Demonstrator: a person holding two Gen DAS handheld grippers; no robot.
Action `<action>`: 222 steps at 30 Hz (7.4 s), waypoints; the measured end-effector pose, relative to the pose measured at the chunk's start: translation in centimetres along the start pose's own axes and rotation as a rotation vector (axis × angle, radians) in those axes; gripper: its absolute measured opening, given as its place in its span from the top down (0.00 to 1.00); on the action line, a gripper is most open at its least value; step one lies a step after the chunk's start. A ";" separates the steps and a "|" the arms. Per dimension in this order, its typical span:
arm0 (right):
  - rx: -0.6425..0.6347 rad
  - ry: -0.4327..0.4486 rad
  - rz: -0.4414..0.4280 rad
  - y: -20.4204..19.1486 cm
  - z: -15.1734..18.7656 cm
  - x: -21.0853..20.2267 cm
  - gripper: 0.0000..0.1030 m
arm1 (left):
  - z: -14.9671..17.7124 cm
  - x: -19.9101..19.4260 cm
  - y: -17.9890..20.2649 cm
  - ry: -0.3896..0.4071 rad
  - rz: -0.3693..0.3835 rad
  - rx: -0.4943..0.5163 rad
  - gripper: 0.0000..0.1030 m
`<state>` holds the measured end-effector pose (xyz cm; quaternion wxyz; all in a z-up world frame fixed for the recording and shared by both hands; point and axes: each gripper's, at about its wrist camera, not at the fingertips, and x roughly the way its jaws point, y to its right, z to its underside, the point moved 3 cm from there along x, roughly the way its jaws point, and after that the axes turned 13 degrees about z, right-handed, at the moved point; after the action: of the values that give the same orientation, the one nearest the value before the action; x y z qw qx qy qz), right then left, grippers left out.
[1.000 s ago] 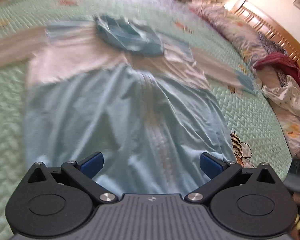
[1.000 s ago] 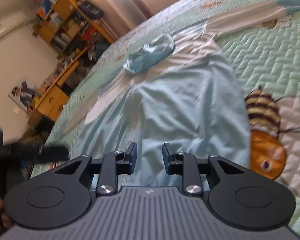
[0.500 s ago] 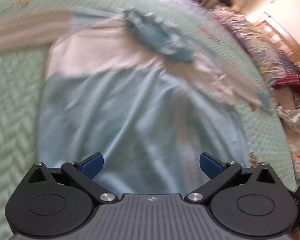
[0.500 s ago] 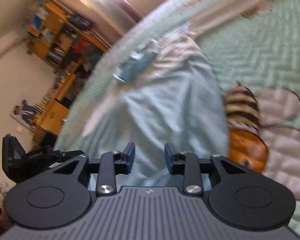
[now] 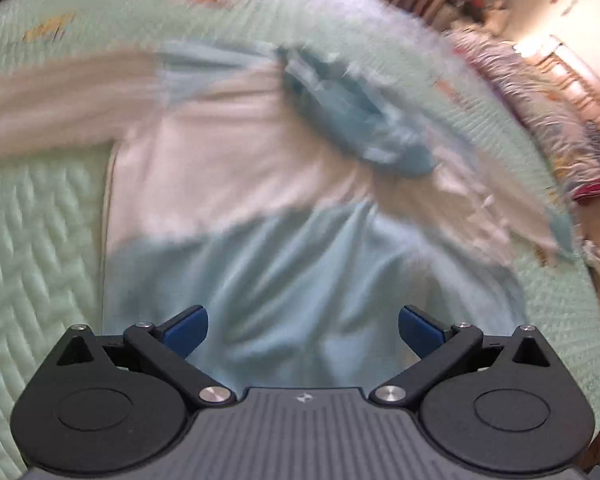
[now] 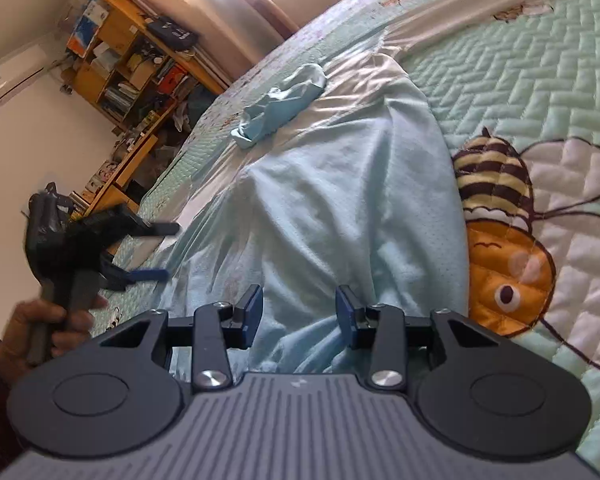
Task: Fold clothes
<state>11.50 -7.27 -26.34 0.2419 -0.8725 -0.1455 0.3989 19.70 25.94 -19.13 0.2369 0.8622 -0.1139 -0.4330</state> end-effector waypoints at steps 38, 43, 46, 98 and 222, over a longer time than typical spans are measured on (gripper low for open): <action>0.042 0.332 0.138 8.4 -23.2 1.9 0.54 | -8.0 7.4 13.3 -0.013 0.086 0.281 0.01; 0.018 0.166 0.174 10.8 -26.0 10.0 0.74 | -11.0 15.5 22.4 -0.052 0.122 0.481 0.01; 0.096 0.139 0.127 13.4 -24.4 11.0 0.94 | -12.4 20.7 25.7 -0.102 0.177 0.501 0.04; 0.135 0.063 -0.037 16.2 -24.6 10.2 0.95 | -14.7 40.7 34.7 -0.182 0.170 0.602 0.35; 0.675 0.416 0.065 31.1 -26.0 -1.5 0.20 | -0.5 30.1 32.6 -0.159 -0.024 0.523 0.07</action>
<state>32.39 -42.01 -27.49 0.5264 -0.8104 0.0736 0.2464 38.38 -14.06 -23.21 -0.0085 0.8587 -0.2300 -0.4580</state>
